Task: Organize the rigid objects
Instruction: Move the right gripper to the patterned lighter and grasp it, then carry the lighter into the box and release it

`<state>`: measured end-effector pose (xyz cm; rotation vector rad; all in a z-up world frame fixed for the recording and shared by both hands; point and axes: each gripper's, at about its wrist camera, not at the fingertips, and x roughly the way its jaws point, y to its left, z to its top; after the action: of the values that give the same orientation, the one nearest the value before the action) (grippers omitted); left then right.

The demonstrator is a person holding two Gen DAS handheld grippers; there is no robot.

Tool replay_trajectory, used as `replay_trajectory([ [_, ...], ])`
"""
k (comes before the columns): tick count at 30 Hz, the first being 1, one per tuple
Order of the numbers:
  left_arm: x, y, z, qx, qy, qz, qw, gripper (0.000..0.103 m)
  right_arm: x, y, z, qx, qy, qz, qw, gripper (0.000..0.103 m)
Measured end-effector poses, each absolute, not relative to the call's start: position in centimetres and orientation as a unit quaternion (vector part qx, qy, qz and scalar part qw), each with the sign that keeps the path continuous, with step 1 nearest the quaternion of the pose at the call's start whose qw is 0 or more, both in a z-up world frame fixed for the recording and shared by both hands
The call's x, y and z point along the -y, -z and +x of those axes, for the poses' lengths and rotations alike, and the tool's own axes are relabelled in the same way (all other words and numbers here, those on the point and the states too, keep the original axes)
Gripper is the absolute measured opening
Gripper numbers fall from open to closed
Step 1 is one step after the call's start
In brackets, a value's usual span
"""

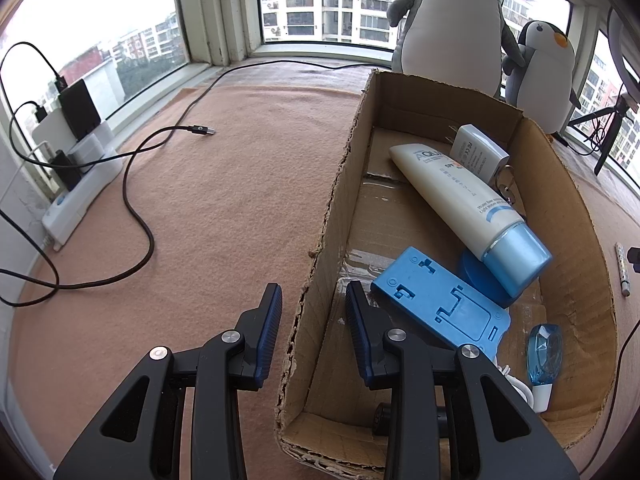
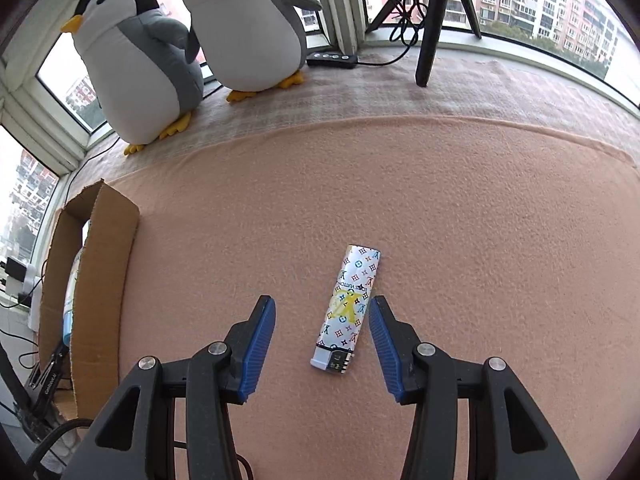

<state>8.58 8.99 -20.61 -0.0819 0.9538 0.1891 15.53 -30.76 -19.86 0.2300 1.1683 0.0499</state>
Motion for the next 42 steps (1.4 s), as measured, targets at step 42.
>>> replay_trajectory([
  [42, -9.0, 20.6, 8.6, -0.458, -0.091, -0.040, 0.883, 0.031, 22.3, 14.6, 15.4, -0.488, -0.134, 0.003, 0.863, 0.021],
])
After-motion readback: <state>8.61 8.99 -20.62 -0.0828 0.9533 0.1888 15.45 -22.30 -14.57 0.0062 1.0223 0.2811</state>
